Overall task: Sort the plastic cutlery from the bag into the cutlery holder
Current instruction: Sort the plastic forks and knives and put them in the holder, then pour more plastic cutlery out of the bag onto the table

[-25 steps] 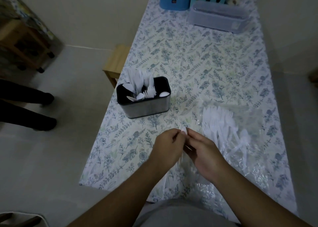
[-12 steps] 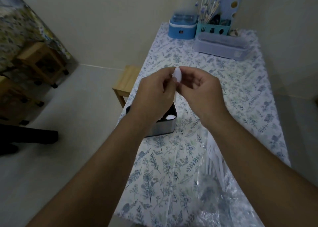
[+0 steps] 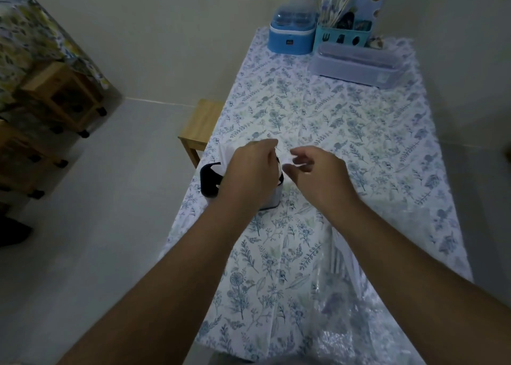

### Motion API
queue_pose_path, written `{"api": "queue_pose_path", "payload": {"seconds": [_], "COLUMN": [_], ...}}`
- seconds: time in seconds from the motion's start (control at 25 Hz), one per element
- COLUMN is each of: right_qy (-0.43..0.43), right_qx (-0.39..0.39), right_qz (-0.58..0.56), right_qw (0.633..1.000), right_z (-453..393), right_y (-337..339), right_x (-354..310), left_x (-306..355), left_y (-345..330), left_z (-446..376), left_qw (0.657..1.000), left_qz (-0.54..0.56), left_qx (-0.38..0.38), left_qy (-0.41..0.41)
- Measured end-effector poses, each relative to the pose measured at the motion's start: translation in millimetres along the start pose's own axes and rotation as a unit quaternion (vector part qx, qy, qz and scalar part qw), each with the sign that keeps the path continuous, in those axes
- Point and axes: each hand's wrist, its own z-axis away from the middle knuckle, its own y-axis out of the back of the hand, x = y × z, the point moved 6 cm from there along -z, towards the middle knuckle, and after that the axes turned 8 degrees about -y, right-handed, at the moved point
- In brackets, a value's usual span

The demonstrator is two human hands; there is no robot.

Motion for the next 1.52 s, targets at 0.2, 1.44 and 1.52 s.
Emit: {"api": "queue_pose_path", "payload": {"seconds": [0.2,1.44,1.52], "right_qy": [-0.065,-0.135,-0.117], "right_qx": [-0.045,-0.144,-0.165], "right_qz": [0.132,0.187,0.170], "right_qw": [0.988,0.962,0.964], "right_z": [88.9,159.9,160.8], "right_y": [26.8,-27.3,-30.4], "right_x": [120.4,215.6,212.5], "left_x": [38.1,-3.1,-2.9], "left_y": [-101.3,-169.6,-170.7], "left_z": [107.1,248.4,248.4], "left_qw": [0.968,0.926,0.927], "left_qz": [0.108,-0.085,-0.093], "left_qx": [-0.201,-0.220,-0.201], "left_qy": [-0.102,-0.294,-0.304]}}
